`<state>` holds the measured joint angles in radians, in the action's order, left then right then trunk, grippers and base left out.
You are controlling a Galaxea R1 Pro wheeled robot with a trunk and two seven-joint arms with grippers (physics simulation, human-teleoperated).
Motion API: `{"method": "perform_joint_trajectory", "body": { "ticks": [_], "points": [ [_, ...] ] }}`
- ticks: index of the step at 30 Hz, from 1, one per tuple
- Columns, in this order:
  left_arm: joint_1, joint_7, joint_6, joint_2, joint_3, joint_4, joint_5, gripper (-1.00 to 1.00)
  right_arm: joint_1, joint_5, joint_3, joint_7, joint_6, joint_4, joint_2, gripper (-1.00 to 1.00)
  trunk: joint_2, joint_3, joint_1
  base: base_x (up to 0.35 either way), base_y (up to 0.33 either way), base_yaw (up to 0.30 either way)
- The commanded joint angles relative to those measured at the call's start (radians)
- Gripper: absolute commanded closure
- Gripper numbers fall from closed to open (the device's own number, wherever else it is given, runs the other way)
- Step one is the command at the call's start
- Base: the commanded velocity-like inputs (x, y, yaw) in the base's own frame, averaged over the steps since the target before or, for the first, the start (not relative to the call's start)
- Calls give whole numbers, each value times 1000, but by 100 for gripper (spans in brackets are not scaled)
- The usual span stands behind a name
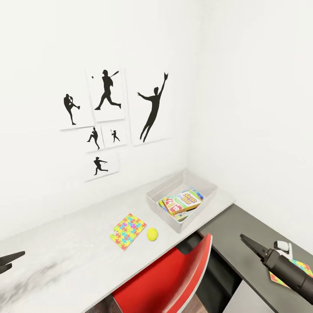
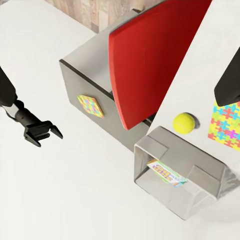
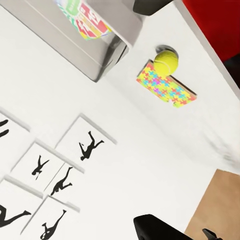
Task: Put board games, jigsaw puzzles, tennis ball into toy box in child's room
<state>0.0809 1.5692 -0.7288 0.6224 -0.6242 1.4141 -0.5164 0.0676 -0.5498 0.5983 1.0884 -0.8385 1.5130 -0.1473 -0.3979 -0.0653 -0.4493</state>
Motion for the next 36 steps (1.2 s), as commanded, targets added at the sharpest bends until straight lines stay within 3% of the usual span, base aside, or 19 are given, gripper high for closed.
{"method": "perform_joint_trajectory", "body": {
  "ticks": [1, 10, 30, 36],
  "points": [
    [0, 2, -11, 0, 0, 1, -2, -100, 1, -2, 0, 1, -7, 1, -5, -100, -2, -2, -1, 0, 0, 0],
    [0, 2, -11, 1, -1, 0, -2, -100, 1, -2, -1, 1, -6, 3, -2, -100, -2, -2, -1, 0, 0, 33],
    [1, 2, -11, 0, -1, 1, -2, -100, 1, -1, -6, -8, -8, 28, 2, -100, -2, -2, -1, 0, 0, 270],
    [1, 2, -11, 1, -2, 0, -1, -100, 4, 1, -82, -64, -34, 30, -4, -100, -2, -2, -1, 0, 0, 288]
  ]
}}
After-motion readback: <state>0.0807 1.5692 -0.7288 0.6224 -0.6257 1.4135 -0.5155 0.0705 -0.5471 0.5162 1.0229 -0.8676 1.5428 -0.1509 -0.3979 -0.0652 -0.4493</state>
